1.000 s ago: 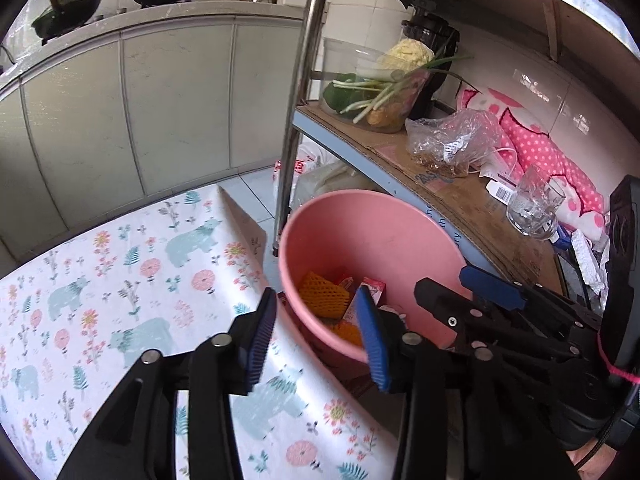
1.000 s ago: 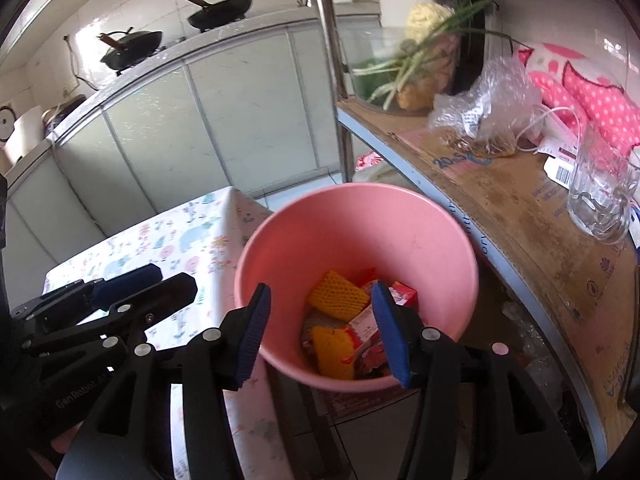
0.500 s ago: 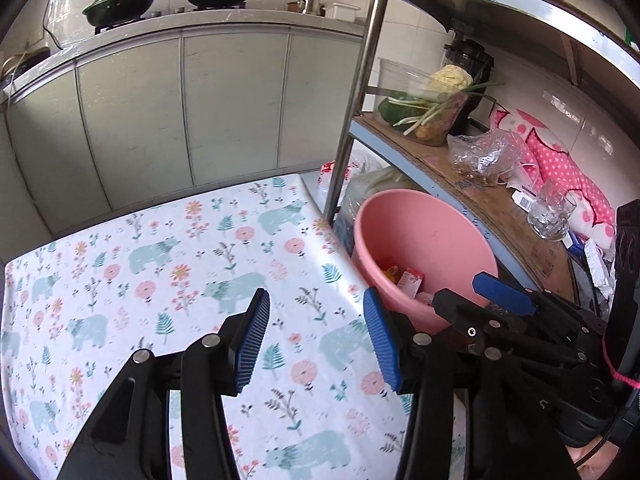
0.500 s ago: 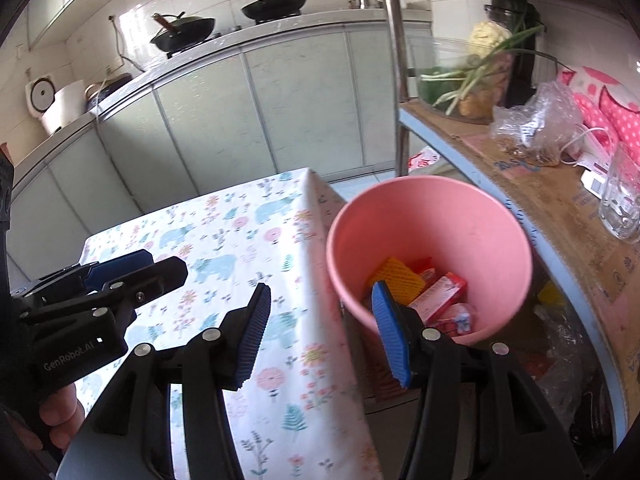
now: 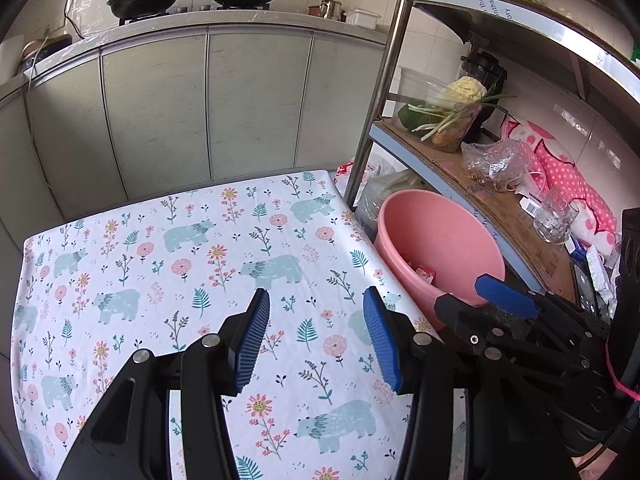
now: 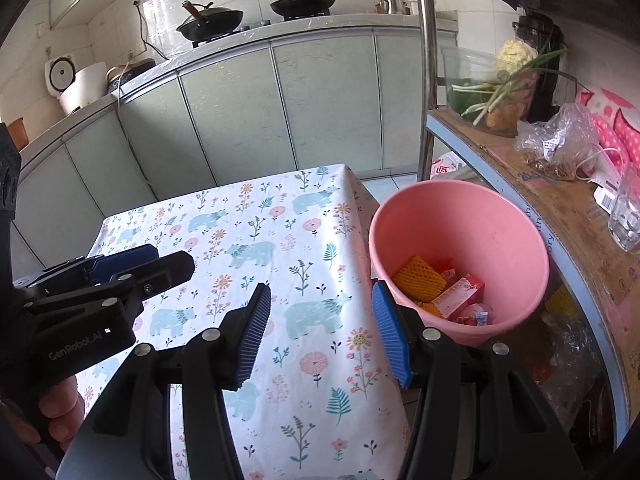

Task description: Collect trash

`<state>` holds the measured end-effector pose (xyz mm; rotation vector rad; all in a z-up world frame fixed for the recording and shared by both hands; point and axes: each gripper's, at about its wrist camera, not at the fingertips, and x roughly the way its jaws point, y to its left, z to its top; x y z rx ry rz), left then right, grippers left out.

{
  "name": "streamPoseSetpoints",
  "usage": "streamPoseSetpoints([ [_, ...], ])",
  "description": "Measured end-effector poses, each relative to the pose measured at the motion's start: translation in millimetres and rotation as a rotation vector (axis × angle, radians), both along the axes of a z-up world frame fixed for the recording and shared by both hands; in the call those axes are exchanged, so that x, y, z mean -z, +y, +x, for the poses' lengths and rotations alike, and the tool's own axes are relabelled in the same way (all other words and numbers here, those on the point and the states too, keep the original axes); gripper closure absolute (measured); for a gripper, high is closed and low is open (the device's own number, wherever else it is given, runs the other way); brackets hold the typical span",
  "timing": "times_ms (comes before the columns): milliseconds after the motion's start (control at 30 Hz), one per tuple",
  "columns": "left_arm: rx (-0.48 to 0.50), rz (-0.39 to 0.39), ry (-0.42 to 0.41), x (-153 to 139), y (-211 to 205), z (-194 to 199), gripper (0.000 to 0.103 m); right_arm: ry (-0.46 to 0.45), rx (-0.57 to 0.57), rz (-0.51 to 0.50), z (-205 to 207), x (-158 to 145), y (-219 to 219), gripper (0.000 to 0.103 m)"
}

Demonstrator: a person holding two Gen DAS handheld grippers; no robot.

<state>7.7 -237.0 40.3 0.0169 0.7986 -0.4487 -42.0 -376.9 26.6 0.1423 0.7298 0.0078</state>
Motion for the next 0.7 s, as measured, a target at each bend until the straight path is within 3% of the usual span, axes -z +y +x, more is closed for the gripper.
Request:
streamPoseSetpoints([
  [133, -0.006, -0.003, -0.008, -1.8, 5.1, -4.6, 0.055, -0.010, -0.001, -0.014, -4.4, -2.9, 4.8, 0.049],
  [500, -0.022, -0.005, -0.156, -27.4, 8.9, -23.1, 0.055, -0.044, 0.007, -0.053, -15.3, -14.8, 9.6, 0.049],
  [700, -0.016, -0.019, -0.190, -35.3, 9.9, -27.4, 0.055, -0.037, 0.009, -0.056, -14.0, -14.1, 10.2, 0.049],
])
